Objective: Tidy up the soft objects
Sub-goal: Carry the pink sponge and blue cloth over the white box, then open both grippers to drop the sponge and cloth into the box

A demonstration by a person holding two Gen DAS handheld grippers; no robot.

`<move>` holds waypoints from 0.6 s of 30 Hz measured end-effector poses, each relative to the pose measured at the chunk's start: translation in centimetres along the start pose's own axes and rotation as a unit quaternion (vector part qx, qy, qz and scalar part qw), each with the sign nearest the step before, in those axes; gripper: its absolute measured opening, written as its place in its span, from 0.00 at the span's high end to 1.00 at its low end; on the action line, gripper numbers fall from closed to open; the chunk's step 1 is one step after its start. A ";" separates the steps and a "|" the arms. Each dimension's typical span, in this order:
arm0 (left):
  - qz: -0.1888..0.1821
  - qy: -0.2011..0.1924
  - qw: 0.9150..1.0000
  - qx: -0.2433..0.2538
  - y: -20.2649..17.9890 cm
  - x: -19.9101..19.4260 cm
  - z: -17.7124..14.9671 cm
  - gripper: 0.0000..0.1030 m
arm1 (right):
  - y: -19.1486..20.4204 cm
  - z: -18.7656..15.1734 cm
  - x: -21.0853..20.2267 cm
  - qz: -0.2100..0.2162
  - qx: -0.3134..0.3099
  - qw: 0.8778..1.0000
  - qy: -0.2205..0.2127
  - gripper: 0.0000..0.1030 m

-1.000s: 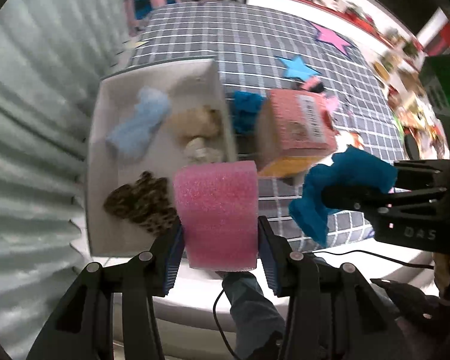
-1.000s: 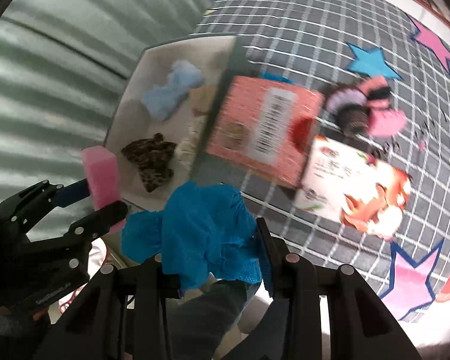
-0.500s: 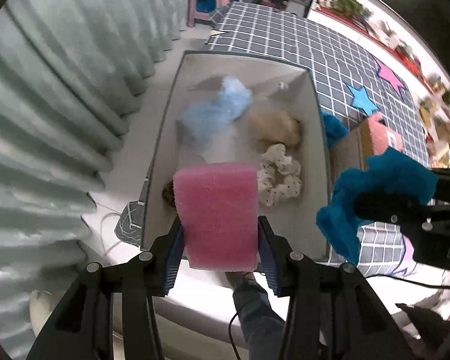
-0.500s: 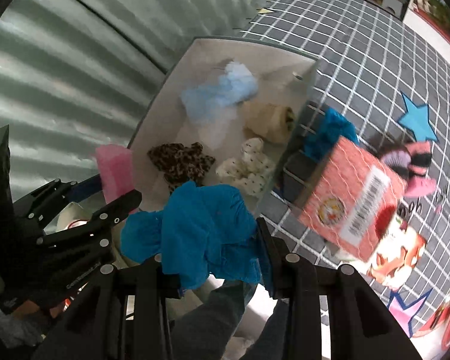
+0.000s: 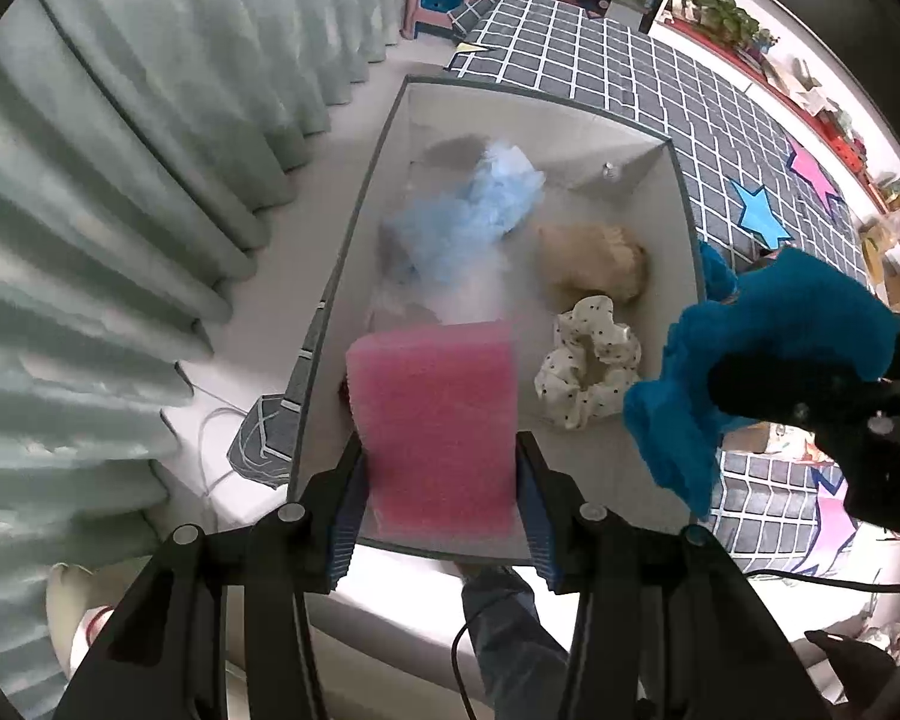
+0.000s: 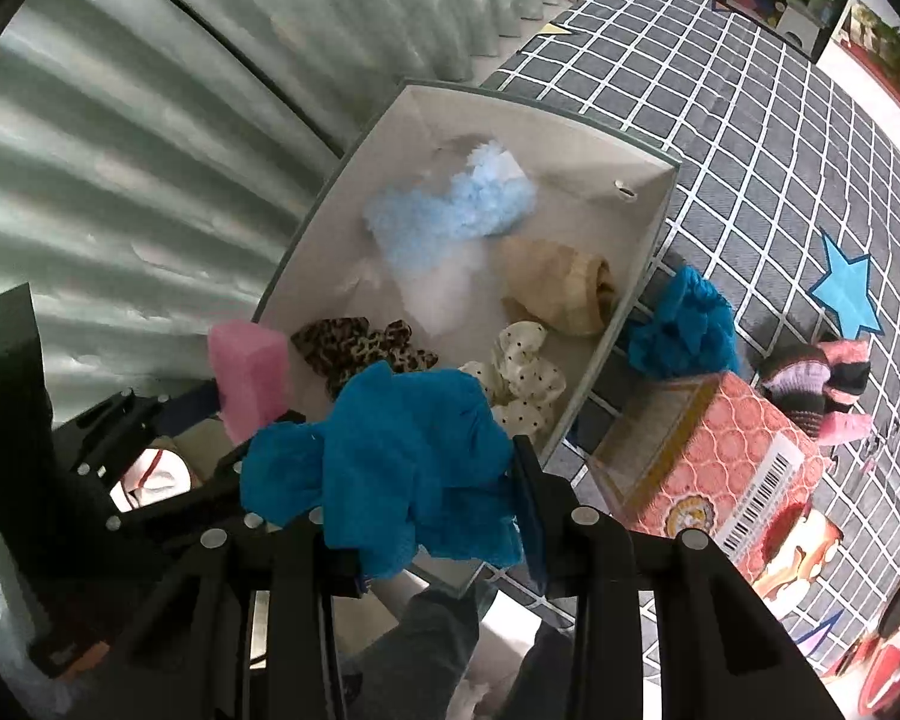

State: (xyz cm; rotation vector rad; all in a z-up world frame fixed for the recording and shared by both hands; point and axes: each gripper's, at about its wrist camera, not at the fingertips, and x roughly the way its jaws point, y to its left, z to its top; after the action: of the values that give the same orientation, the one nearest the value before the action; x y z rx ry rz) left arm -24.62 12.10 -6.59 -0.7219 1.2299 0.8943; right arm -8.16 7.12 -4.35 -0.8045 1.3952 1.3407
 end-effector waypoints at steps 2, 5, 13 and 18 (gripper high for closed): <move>0.000 0.003 1.000 -0.001 -0.1 0.2 0.1 0.51 | 0.1 0.2 0.1 -0.002 -0.001 1.000 0.001 0.63; 0.000 0.006 1.000 0.000 -0.1 0.5 0.2 0.51 | 0.1 0.3 0.3 -0.002 -0.002 1.000 0.003 0.63; -0.001 0.016 1.000 -0.001 -0.4 1.2 0.5 0.51 | -0.3 0.7 0.7 0.001 0.006 1.000 0.007 0.63; 0.000 0.022 1.000 0.000 -0.6 1.7 0.7 0.51 | -0.5 1.0 1.0 0.001 0.010 1.000 0.010 0.63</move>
State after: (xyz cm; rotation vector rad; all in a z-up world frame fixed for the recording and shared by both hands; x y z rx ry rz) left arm -23.63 12.71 -8.10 -0.7456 1.2682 0.8827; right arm -7.78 8.18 -5.32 -0.8053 1.4225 1.3220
